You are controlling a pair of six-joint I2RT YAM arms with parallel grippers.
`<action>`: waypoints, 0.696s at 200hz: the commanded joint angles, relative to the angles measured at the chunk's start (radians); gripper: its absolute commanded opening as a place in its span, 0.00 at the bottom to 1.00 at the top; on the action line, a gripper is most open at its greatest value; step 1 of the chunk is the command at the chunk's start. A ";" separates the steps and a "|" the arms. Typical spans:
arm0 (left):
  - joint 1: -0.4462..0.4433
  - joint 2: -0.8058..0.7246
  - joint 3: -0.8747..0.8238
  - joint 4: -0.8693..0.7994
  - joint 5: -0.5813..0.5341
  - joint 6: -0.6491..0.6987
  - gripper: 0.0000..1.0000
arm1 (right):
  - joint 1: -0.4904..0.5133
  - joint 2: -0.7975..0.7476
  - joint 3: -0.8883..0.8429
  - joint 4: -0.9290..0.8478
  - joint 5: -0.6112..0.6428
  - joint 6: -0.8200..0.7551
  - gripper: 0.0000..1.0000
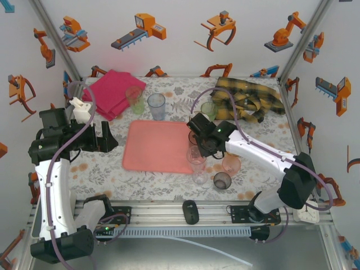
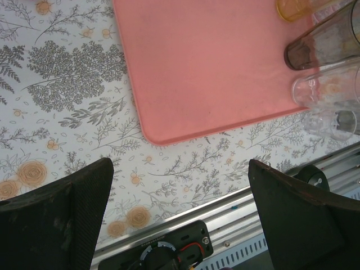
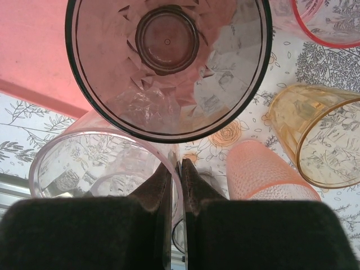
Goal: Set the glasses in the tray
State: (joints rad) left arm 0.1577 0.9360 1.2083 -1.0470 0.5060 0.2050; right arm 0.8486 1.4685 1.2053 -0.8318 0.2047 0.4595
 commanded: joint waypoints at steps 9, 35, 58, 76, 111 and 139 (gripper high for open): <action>-0.001 -0.009 -0.007 -0.006 0.014 0.022 0.97 | 0.007 0.008 -0.011 0.027 0.024 0.008 0.07; 0.000 -0.012 -0.009 -0.007 0.016 0.020 0.97 | 0.007 0.011 -0.017 0.030 0.020 0.010 0.09; -0.001 -0.013 -0.009 -0.006 0.014 0.021 0.97 | 0.007 0.006 -0.021 0.028 0.019 0.011 0.11; -0.001 -0.012 -0.007 -0.006 0.014 0.021 0.97 | 0.007 0.001 -0.017 0.020 0.020 0.011 0.15; -0.001 -0.011 -0.003 -0.005 0.015 0.020 0.97 | 0.007 -0.007 -0.005 -0.001 0.030 0.009 0.23; -0.001 -0.013 -0.003 -0.008 0.016 0.016 0.97 | 0.007 -0.011 -0.003 -0.003 0.027 0.010 0.31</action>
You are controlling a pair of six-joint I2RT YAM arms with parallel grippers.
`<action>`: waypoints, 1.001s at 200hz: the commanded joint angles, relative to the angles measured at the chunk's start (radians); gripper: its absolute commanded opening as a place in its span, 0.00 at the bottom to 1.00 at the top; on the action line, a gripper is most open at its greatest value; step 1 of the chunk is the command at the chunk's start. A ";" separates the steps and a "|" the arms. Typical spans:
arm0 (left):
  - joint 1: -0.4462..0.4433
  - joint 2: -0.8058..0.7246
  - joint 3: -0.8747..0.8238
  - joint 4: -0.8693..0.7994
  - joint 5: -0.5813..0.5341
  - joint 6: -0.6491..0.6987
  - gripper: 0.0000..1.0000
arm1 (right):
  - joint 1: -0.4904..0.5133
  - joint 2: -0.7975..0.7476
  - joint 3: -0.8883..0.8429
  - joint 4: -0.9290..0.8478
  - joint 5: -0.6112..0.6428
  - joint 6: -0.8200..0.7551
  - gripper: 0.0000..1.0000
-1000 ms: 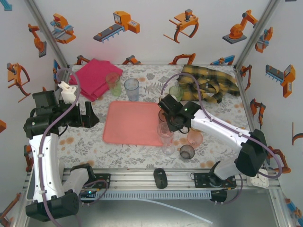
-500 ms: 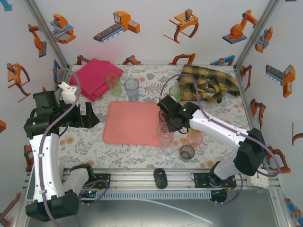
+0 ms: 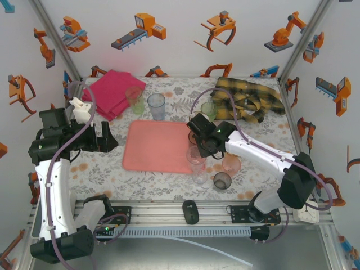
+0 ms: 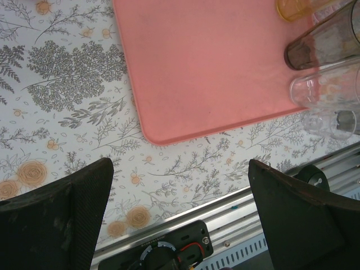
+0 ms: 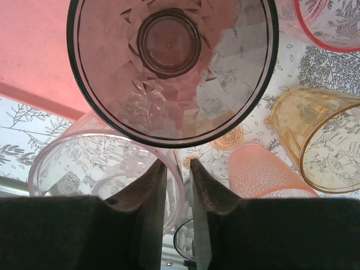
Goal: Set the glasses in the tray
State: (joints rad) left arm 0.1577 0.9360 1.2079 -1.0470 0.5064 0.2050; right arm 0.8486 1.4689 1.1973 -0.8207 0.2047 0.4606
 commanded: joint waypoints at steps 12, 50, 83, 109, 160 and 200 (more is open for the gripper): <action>-0.001 -0.016 -0.002 -0.010 0.014 0.016 0.97 | 0.007 -0.009 0.009 -0.015 0.025 0.009 0.33; -0.001 -0.016 0.010 -0.016 0.009 0.019 0.97 | 0.007 -0.016 0.030 -0.017 0.018 0.012 0.38; -0.001 -0.010 0.022 -0.017 0.009 0.019 0.97 | 0.007 -0.029 0.058 -0.040 0.016 0.010 0.41; -0.001 0.001 0.032 -0.017 0.009 0.023 0.97 | 0.007 -0.049 0.077 -0.057 0.013 0.013 0.42; -0.003 0.026 0.060 -0.016 0.017 0.020 0.97 | 0.007 -0.110 0.135 -0.130 0.010 0.026 0.43; -0.003 0.030 0.053 -0.012 0.009 0.023 0.97 | 0.007 -0.129 0.235 -0.161 0.015 0.009 0.45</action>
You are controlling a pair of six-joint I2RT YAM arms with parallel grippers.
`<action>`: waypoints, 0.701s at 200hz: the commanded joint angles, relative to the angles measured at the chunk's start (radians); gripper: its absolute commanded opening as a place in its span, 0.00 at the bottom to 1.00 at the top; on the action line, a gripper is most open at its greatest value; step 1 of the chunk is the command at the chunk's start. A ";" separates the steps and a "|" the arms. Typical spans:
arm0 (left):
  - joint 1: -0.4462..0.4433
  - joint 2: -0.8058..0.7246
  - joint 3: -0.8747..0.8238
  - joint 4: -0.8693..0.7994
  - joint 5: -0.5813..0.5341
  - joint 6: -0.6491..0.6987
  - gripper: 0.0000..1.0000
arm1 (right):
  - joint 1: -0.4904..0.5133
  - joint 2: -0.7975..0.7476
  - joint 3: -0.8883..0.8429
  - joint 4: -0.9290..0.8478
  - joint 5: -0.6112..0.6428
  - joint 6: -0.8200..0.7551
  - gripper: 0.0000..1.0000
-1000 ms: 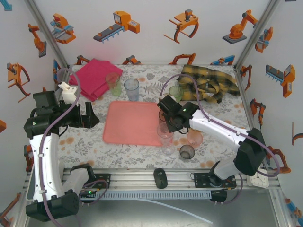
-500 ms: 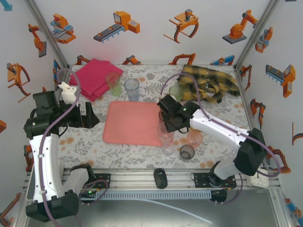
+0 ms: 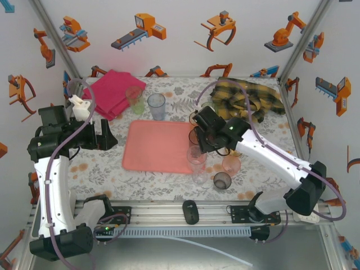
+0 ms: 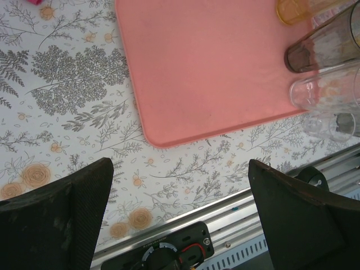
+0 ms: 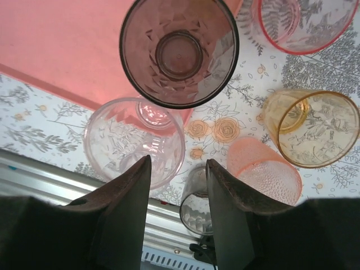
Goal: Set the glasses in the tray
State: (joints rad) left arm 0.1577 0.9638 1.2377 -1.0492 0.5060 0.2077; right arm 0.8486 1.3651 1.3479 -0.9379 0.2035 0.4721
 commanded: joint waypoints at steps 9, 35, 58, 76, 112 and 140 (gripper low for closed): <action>-0.002 0.004 0.022 -0.010 0.007 0.024 0.97 | 0.007 -0.012 0.121 -0.045 0.020 -0.016 0.46; -0.002 0.005 0.017 -0.010 0.000 0.031 0.97 | 0.004 0.069 0.267 -0.035 -0.004 -0.077 0.44; -0.004 0.005 0.026 -0.015 -0.009 0.024 0.97 | -0.016 0.191 0.405 0.002 -0.081 -0.120 0.46; -0.004 -0.006 0.017 -0.015 -0.014 0.024 0.97 | -0.025 0.321 0.557 -0.008 -0.122 -0.159 0.48; -0.007 -0.012 0.005 -0.028 -0.035 0.049 0.97 | -0.050 0.568 0.823 -0.017 -0.175 -0.219 0.51; -0.011 -0.010 0.011 -0.032 -0.053 0.054 0.97 | -0.078 0.724 0.965 -0.003 -0.191 -0.232 0.52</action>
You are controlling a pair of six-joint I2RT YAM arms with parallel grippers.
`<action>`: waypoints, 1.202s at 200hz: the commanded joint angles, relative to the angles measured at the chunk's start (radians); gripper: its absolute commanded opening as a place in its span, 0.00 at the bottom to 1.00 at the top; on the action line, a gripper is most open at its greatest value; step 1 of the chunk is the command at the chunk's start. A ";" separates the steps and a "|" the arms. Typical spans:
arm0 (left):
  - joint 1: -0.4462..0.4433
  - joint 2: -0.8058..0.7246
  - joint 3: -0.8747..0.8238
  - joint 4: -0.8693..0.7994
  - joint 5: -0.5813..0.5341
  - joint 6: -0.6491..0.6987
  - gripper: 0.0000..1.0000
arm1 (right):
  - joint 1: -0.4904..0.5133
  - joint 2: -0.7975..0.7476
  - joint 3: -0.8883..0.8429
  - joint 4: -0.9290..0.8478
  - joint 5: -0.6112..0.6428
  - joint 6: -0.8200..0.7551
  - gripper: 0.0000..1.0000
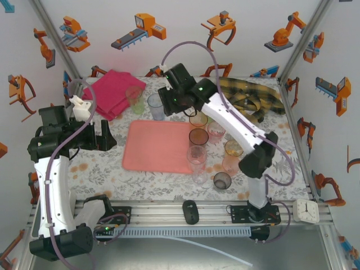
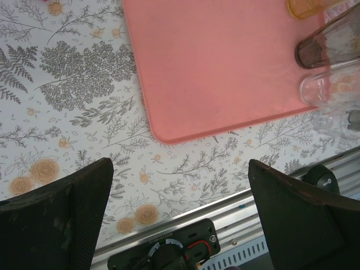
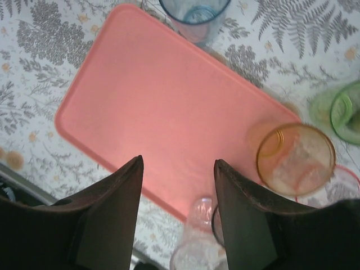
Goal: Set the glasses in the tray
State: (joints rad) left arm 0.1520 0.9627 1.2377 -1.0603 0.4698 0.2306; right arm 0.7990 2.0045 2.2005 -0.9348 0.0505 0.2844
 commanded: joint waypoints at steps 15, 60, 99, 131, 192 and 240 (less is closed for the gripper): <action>-0.007 -0.011 0.016 -0.024 -0.023 0.033 0.97 | -0.042 0.144 0.180 0.002 -0.047 -0.047 0.52; -0.009 -0.012 0.032 -0.035 -0.041 0.017 0.97 | -0.093 0.219 0.234 0.086 -0.056 -0.046 0.52; -0.009 -0.013 0.014 -0.035 -0.015 0.001 0.97 | -0.143 0.231 0.197 0.152 -0.145 -0.013 0.52; -0.009 -0.001 0.017 -0.031 -0.007 -0.011 0.97 | -0.156 0.259 0.164 0.209 -0.191 -0.017 0.52; -0.008 0.007 0.026 -0.037 -0.015 -0.003 0.97 | -0.158 0.359 0.225 0.243 -0.197 -0.010 0.52; -0.008 -0.002 0.019 -0.038 -0.017 -0.004 0.97 | -0.156 0.408 0.258 0.264 -0.173 -0.001 0.51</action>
State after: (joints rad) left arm 0.1482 0.9684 1.2381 -1.0744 0.4412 0.2337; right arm 0.6388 2.4081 2.4065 -0.7101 -0.1383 0.2661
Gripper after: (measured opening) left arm 0.971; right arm 0.514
